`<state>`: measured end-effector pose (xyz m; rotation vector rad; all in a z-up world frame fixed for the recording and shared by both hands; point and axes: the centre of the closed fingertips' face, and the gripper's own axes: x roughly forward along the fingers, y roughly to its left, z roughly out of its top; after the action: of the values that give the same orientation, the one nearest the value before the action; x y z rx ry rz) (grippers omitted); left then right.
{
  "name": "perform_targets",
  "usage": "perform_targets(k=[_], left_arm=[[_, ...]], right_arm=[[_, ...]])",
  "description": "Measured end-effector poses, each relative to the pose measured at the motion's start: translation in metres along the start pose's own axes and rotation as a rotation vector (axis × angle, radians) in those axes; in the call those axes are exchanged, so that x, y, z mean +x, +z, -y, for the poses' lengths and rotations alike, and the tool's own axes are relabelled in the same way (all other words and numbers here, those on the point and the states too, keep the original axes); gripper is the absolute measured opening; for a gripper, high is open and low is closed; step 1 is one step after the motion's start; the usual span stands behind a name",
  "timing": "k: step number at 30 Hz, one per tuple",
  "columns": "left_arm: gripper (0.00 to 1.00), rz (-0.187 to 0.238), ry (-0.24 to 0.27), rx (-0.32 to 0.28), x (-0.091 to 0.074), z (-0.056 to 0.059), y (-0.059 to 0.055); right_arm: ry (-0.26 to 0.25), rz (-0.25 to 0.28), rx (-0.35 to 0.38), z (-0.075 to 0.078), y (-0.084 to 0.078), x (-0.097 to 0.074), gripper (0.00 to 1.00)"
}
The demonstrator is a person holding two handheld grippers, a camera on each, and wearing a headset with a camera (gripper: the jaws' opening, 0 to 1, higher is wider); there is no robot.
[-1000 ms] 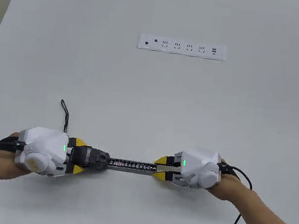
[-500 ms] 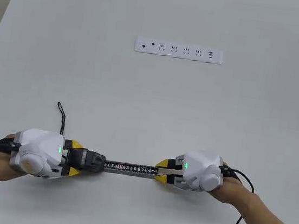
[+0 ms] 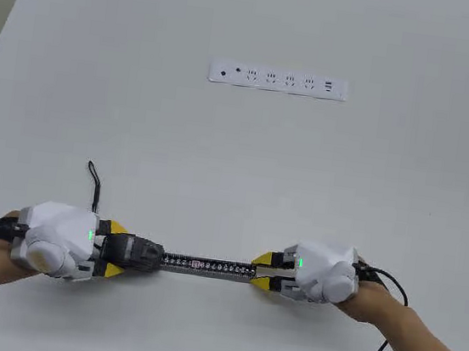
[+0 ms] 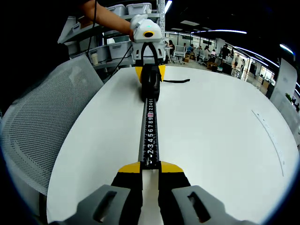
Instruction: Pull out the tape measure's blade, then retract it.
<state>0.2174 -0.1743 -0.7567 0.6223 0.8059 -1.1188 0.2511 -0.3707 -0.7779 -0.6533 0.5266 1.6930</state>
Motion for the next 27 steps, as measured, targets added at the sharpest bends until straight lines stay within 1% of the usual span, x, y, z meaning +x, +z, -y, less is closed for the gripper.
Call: perform_targets(k=[27], left_arm=[[0.28, -0.005, -0.014, 0.001, 0.001, -0.001, 0.001]], right_arm=[[-0.005, -0.019, 0.018, 0.000, -0.024, -0.025, 0.09]])
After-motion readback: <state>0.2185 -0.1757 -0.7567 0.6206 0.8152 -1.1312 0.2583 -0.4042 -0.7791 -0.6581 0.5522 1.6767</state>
